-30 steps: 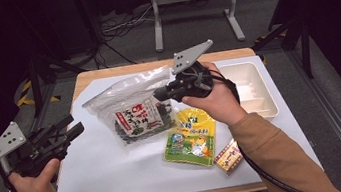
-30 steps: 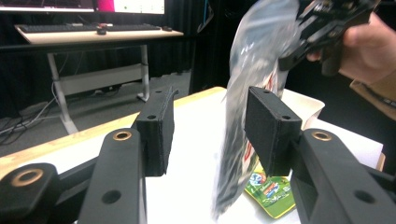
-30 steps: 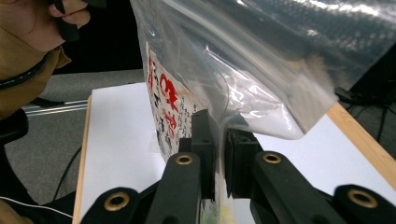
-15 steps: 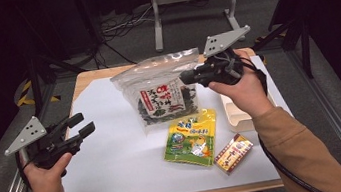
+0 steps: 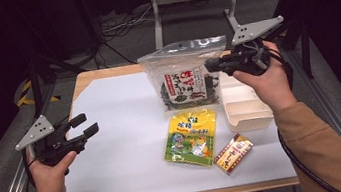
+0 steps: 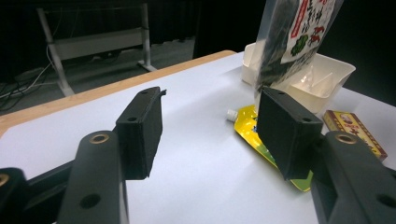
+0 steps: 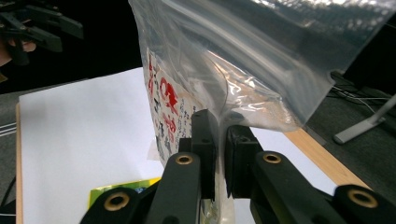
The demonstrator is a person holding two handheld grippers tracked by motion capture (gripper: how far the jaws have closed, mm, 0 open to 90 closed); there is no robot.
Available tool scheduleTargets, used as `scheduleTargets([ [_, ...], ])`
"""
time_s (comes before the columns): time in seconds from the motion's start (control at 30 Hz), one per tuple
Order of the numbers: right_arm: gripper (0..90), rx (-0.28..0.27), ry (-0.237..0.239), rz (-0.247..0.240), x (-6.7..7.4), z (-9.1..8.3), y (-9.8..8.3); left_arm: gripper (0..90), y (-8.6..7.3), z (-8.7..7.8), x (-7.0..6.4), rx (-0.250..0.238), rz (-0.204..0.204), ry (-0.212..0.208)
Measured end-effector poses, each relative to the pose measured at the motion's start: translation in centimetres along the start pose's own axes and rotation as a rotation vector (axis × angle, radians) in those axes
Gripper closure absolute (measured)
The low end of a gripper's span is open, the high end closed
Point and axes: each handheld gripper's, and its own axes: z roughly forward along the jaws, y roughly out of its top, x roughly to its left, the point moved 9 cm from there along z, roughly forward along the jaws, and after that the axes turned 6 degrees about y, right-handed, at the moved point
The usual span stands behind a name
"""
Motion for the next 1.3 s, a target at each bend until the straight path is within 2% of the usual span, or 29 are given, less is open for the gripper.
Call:
scheduleTargets([
  [0.3,83.8,-0.015,-0.063,0.032,-1.8,-2.5,-0.9,37.5,-0.7,0.5,0.1,0.027,0.001,-0.003],
  [0.47,83.9,-0.028,-0.106,0.047,-2.9,-4.2,-1.4,36.1,-0.9,0.6,0.1,0.026,-0.007,-0.02],
  [0.67,83.9,-0.04,-0.14,0.064,-3.9,-5.5,-1.7,35.3,-1.2,0.9,0.2,0.039,-0.004,-0.027],
  [0.77,83.9,-0.045,-0.16,0.075,-4.4,-6.1,-1.9,34.4,-1.4,1.0,0.0,0.047,-0.012,-0.044],
  [1.0,83.9,-0.058,-0.22,0.115,-6.0,-7.7,-2.5,33.3,-1.6,1.4,-0.1,0.057,-0.011,-0.051],
  [1.3,83.9,-0.079,-0.262,0.158,-7.7,-8.7,-2.8,32.7,-1.7,1.2,0.1,0.059,-0.028,-0.058],
])
